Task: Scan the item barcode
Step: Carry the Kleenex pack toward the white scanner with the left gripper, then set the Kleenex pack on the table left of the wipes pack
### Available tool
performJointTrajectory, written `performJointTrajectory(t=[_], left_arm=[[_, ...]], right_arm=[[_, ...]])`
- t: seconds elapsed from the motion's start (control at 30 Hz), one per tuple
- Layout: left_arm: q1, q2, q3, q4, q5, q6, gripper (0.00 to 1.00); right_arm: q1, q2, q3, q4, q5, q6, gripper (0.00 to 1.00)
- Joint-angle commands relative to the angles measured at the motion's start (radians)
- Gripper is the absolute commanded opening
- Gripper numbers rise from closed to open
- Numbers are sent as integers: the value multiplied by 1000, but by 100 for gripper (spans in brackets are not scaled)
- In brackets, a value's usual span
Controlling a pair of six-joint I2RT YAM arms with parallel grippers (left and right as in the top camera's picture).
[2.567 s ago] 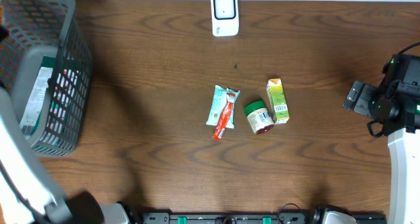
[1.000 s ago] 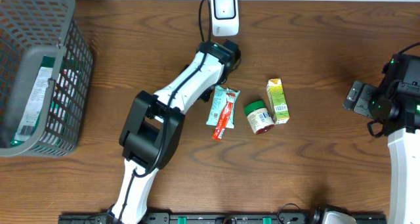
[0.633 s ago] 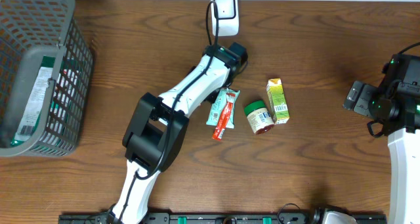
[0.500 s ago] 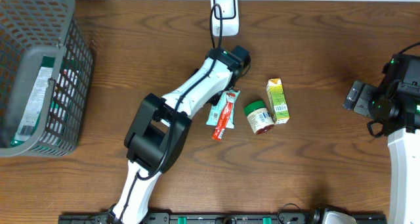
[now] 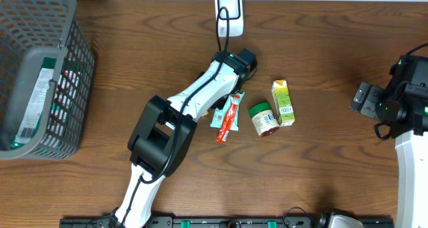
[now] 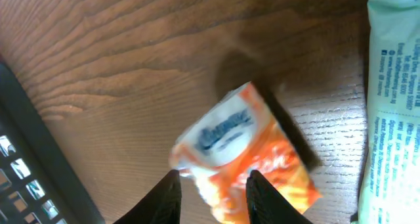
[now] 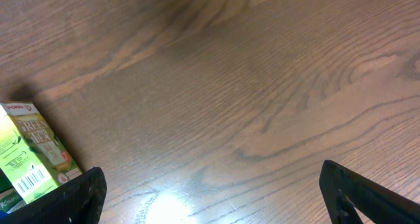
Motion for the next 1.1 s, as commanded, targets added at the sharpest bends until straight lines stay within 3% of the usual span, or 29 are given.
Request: performJointTrajectory(t=[0.0, 0.33, 0.53, 0.73, 0.97, 1.07], left_arm=[[-4, 18, -6, -5, 2, -9, 35], [12, 8, 41, -39, 22, -63, 42], [116, -100, 103, -44, 291, -113, 44], [325, -226, 95, -43, 663, -137, 47], [502, -269, -2, -28, 795, -100, 50], [528, -277, -124, 41, 880, -57, 50]], right_arm=[[-4, -5, 6, -2, 6, -7, 99], [-4, -5, 6, -2, 6, -7, 99], [-4, -5, 6, -2, 6, -7, 99], [-4, -5, 6, -2, 6, -7, 99], [-4, -5, 6, -2, 6, -7, 99], [-4, -5, 6, -2, 6, -7, 99]])
